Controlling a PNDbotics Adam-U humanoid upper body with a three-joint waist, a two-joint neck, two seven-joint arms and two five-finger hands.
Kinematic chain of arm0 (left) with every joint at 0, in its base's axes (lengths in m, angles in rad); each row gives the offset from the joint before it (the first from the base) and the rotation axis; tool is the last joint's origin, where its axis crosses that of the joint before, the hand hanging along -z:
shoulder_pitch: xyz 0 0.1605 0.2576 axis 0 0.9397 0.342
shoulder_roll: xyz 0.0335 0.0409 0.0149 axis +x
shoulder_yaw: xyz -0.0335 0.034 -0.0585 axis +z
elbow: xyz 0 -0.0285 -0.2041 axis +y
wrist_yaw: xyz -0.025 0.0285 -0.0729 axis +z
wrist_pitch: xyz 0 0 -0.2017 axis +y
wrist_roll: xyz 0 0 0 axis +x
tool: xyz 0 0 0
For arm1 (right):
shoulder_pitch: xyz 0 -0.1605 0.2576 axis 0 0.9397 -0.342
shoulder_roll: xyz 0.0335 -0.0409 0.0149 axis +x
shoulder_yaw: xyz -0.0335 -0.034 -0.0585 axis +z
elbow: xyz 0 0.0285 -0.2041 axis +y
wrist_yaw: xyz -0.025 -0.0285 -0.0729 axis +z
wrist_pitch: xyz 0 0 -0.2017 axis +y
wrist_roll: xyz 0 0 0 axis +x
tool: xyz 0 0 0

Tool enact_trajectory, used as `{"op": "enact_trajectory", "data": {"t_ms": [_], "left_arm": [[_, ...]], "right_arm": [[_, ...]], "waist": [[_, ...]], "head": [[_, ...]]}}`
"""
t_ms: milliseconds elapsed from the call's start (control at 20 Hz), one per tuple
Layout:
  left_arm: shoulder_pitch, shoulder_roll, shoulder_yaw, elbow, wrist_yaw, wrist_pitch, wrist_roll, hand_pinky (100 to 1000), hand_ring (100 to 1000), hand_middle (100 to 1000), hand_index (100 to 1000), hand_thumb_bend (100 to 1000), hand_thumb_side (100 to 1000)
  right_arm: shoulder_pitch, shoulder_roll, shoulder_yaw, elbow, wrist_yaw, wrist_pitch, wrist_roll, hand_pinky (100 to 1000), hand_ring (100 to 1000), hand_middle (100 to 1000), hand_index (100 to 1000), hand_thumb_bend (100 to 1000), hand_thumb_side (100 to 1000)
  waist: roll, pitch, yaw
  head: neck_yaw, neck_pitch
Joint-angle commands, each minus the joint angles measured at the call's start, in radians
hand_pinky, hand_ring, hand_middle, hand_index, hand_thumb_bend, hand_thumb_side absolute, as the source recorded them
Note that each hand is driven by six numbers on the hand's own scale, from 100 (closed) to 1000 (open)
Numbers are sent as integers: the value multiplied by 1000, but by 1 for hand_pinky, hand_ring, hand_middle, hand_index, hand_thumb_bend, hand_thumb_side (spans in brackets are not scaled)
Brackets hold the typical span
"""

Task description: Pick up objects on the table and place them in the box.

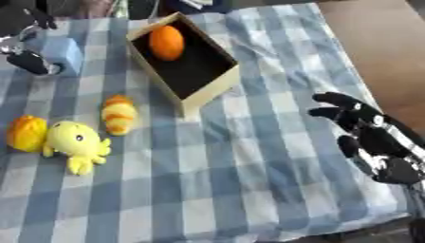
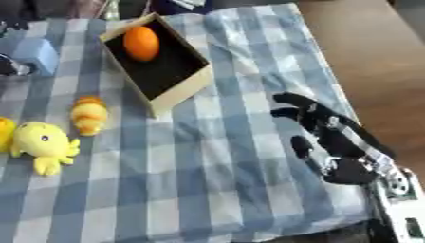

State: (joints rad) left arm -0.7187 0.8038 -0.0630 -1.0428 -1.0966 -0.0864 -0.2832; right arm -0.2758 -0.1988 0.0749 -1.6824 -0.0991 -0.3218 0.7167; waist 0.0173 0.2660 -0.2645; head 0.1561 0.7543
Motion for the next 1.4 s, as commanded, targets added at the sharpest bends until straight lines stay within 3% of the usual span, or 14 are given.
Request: {"op": "enact_trajectory", "data": {"t_ms": [50,650,1100,1400], "left_arm": [[-7,59,25,-9,-6,11,20,777,757,769,877,482,361],[5,82,30,-13,-4,12,17,781,768,777,881,507,355],[11,70,33,-1,-20,35,85,801,813,812,896,490,341],[13,55,28,31,8,23,38,788,794,791,880,460,337]], "right_arm": [[-16,-23,-3,-10,-4,-6,0,1000,900,960,1000,100,455],[-19,-27,-7,-10,-1,-5,-2,1000,902,961,1000,100,466],[-23,-28,-6,-9,-2,-5,2,1000,903,962,1000,100,477],[-30,-29,-6,-8,-2,-6,2,1000,903,962,1000,100,483]], "waist": [[15,2,-5],[25,17,-22],[26,30,-31],[26,43,-41]], "head": [[23,-18],[116,-48],[129,-56],[136,-61]]}}
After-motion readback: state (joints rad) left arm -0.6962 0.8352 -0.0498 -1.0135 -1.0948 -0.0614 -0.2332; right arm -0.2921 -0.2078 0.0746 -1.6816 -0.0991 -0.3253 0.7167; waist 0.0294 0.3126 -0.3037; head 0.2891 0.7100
